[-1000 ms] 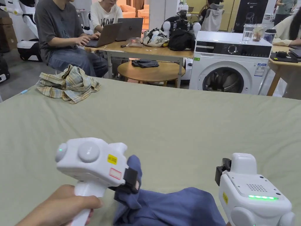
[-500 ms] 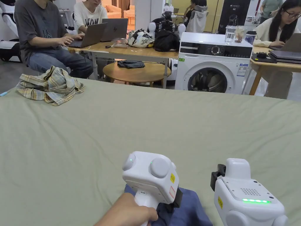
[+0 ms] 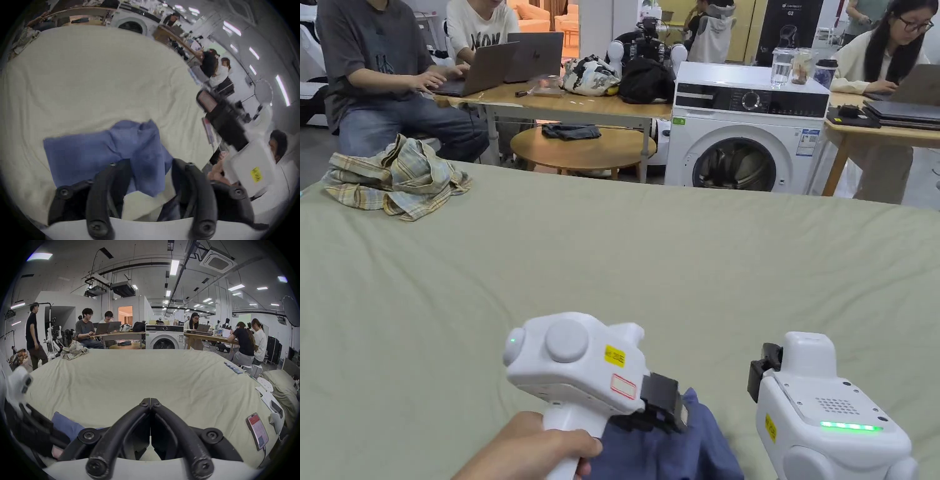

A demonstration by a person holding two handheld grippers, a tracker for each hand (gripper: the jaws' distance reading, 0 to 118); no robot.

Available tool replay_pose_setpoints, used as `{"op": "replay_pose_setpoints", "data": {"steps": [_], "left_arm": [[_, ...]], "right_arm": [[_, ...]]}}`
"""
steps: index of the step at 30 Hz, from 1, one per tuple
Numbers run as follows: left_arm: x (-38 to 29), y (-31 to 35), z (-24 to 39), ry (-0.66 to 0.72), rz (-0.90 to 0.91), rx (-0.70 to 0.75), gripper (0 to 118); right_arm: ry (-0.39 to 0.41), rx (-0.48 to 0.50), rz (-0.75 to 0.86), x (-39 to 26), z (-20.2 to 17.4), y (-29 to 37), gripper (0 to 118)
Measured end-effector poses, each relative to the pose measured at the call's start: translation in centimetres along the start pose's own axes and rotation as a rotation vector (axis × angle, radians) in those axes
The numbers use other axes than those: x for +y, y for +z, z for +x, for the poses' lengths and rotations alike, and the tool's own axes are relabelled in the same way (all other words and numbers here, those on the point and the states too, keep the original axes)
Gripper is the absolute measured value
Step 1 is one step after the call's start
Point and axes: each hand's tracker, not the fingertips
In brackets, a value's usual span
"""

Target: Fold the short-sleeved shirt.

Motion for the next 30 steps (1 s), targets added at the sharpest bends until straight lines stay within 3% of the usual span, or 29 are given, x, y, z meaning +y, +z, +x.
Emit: {"op": "replay_pose_setpoints", "data": {"steps": [1,2,8,13,16,20,23,30], "left_arm": [[0.2,-0.1,-0.4,0.000,0.021,-0.006,16],[0.4,-0.8,-0.9,0.023,0.010,0.003,2],[-0.4,-9.2,-3.1,0.141,-0.141,-0.162,0],[-1.6,-12.9,-4.1,0.181,-0.104,-0.176,0],[-1.8,-12.9,-3.1,0.118,-0.091,-0.141,0],[-0.9,-10.1,-2.7,0.117,-0.107,-0.142,0],[-0.1,-5.1,-2.7,0.033,0.031,-0.093,0],[-1.4,4.1,-4.5,-0.134,0.436,0.254,0]], "right_arm": [[-0.002,0.000,0.004,0.0,0.1,0.0,0],[-0.003,-0.001,0.005,0.1,0.1,0.1,0],[-0.014,-0.002,0.004,0.1,0.5,0.0,0],[-0.018,-0.016,-0.003,-0.1,1.1,0.0,0],[-0.016,-0.018,-0.006,-0.2,1.3,-0.1,0],[-0.013,-0.025,0.000,0.0,1.4,-0.3,0],[-0.010,-0.030,0.009,0.3,1.1,-0.6,0],[-0.003,-0.017,0.068,1.7,-0.6,-1.2,0]]}}
